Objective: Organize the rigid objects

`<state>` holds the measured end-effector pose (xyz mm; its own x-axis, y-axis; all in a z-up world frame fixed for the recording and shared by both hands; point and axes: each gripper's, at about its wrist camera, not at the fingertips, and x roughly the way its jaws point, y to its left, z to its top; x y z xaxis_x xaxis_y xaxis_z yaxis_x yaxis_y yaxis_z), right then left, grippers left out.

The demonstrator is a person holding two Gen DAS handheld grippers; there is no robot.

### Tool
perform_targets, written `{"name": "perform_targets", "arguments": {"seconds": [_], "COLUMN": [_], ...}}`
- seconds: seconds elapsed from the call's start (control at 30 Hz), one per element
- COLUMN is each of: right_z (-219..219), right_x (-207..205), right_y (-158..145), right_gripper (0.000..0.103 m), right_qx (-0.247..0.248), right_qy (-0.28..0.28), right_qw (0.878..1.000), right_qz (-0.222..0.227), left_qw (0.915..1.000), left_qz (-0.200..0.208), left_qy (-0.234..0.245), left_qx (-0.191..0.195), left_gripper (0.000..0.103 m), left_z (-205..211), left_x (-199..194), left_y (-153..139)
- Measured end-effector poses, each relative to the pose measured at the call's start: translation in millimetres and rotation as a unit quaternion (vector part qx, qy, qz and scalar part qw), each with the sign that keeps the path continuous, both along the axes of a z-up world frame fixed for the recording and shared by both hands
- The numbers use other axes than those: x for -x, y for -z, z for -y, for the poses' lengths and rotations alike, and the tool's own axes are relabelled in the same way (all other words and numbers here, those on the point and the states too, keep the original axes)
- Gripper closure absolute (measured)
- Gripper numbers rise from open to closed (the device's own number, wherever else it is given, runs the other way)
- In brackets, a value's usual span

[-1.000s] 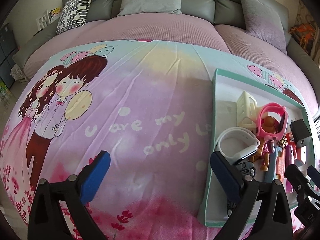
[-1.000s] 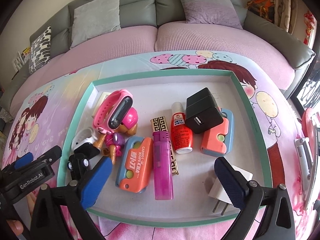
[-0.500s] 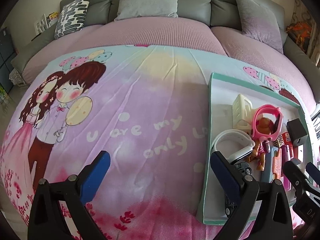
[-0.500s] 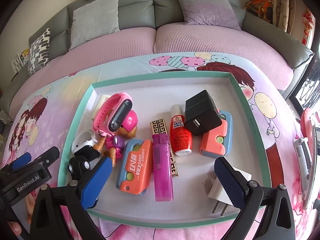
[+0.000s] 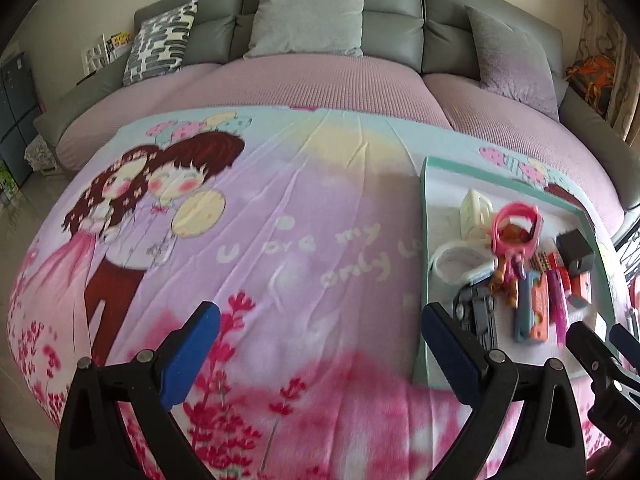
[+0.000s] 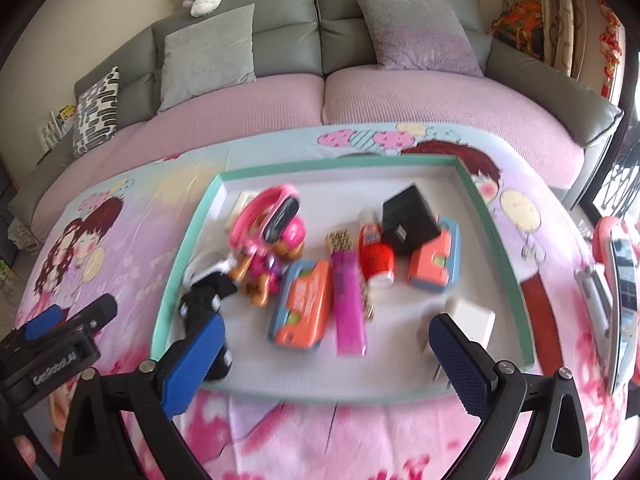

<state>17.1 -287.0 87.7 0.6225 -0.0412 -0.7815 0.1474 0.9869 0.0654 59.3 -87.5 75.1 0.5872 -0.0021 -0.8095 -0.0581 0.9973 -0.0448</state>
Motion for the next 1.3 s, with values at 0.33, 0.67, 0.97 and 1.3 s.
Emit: {"name": "perform_targets", "arguments": {"seconds": [0.33, 0.67, 0.97, 1.3], "right_z": [-8, -5, -10, -11], "right_x": [33, 44, 45, 46], "right_y": [1, 22, 35, 38], "right_gripper": [0.000, 0.000, 0.000, 0.000], "right_qx": [0.000, 0.001, 0.011, 0.016], "right_qy": [-0.001, 0.007, 0.007, 0.008], "right_qw": [1.000, 1.000, 1.000, 1.000], "right_qz": [-0.006, -0.025, -0.019, -0.015], "left_qw": [0.9998, 0.9997, 0.9998, 0.9998], "left_qz": [-0.005, -0.005, -0.012, -0.016], "left_qy": [0.021, 0.021, 0.017, 0.012], "left_qx": [0.004, -0.014, -0.003, -0.003], "left_gripper": [0.003, 0.003, 0.003, 0.003], "left_z": [-3, -6, -11, -12], "left_x": [39, 49, 51, 49], "left_y": [10, 25, 35, 39]}}
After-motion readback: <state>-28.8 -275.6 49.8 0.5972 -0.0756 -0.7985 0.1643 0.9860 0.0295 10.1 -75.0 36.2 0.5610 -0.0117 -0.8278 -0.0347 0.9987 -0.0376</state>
